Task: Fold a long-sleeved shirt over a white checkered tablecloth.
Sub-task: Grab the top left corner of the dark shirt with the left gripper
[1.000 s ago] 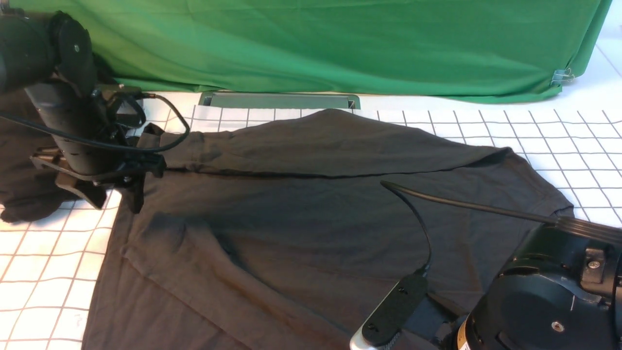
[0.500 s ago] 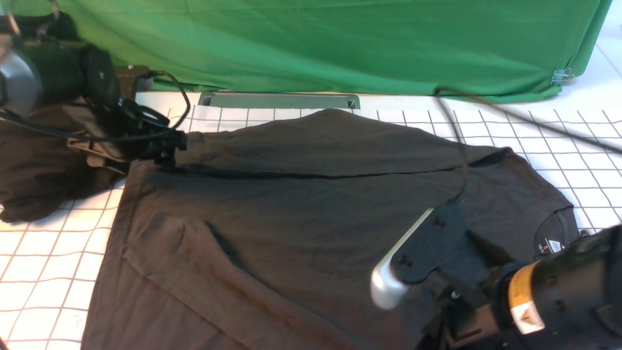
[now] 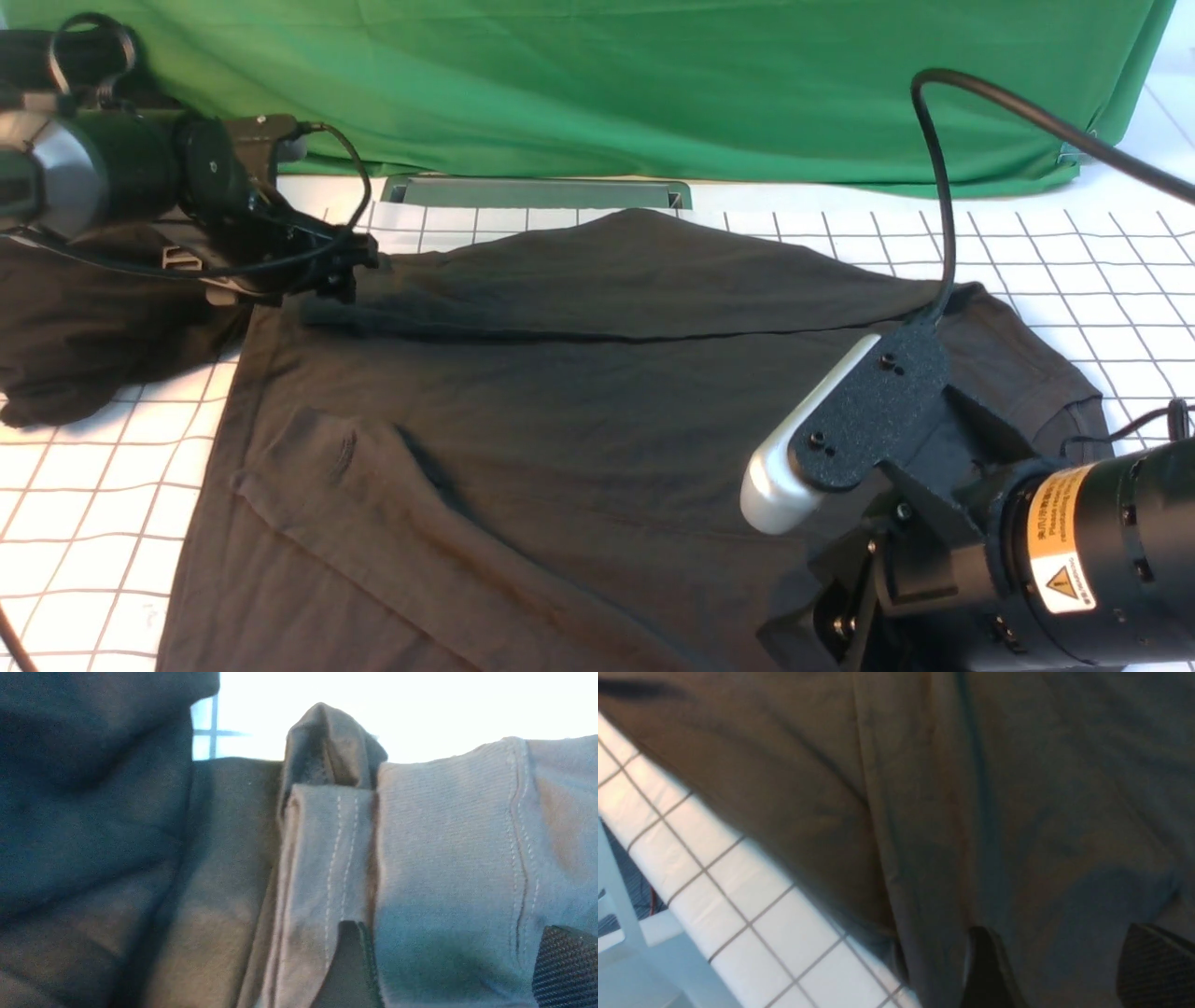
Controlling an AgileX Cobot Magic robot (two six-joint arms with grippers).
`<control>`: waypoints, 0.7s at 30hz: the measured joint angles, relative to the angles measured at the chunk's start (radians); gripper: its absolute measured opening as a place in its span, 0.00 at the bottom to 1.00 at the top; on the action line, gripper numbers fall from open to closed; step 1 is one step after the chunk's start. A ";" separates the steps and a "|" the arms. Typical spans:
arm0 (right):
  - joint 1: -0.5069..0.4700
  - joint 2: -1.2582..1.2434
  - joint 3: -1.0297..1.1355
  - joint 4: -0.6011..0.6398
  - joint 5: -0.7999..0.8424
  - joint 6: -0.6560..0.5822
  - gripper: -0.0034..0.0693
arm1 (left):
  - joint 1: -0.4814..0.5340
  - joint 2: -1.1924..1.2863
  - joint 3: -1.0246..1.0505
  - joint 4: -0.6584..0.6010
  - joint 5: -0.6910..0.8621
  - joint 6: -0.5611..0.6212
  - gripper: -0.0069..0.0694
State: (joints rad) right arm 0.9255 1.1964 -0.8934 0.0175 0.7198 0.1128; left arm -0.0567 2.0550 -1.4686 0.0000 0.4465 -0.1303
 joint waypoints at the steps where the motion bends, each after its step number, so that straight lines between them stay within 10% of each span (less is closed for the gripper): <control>1: 0.000 0.000 0.000 -0.007 -0.014 0.001 0.55 | 0.000 0.012 0.000 -0.014 -0.006 0.000 0.71; 11: 0.000 0.000 0.000 -0.011 -0.027 0.002 0.55 | -0.002 0.057 -0.001 -0.006 -0.040 0.003 0.68; 21: 0.000 0.000 0.000 -0.011 -0.027 0.029 0.55 | -0.005 0.026 -0.001 -0.006 0.019 0.004 0.15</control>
State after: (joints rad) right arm 0.9255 1.1964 -0.8934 0.0061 0.6923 0.1413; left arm -0.0617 2.0809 -1.4698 -0.0059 0.4659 -0.1263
